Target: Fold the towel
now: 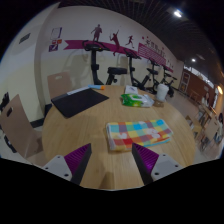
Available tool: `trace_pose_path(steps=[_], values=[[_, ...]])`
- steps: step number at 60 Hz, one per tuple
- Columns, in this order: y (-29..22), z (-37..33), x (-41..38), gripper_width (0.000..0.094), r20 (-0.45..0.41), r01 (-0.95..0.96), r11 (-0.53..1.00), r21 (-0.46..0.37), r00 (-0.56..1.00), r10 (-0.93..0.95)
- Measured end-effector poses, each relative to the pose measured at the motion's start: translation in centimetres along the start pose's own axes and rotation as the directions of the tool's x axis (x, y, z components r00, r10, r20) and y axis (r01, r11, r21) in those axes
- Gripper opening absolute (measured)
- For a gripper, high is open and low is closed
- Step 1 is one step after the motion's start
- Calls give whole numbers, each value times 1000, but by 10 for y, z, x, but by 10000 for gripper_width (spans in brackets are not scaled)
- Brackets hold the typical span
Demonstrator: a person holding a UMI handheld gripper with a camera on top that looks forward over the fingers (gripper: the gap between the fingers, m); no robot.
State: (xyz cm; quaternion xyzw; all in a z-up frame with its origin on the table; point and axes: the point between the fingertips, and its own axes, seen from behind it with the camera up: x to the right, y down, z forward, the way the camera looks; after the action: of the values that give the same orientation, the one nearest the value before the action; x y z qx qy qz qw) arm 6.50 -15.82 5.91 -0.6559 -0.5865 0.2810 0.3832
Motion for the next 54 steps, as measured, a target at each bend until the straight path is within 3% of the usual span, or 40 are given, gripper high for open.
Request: trace_pose_path(steps=[13, 20, 21, 24, 27, 29, 33, 39, 48, 54], values=[[2, 94, 2, 853, 34, 36, 999, -27, 999, -35], [0, 117, 0, 802, 49, 24, 999, -34, 999, -23], [0, 119, -1, 758, 52, 19, 999, -35, 998, -18], [-1, 122, 0, 460, 53, 20, 998, -54, 998, -17], [-1, 125, 15, 162, -13, 49, 997, -67, 999, -50], [2, 125, 21, 69, -34, 52, 996, -70, 998, -54], [0, 123, 17, 35, -40, 33, 993, -113, 998, -38], [-16, 107, -7, 32, 62, -109, 983, -148, 991, 119], [-67, 83, 21, 32, 91, -222, 967, -122, 968, 234], [-86, 81, 69, 31, 66, -246, 964, -97, 965, 253]])
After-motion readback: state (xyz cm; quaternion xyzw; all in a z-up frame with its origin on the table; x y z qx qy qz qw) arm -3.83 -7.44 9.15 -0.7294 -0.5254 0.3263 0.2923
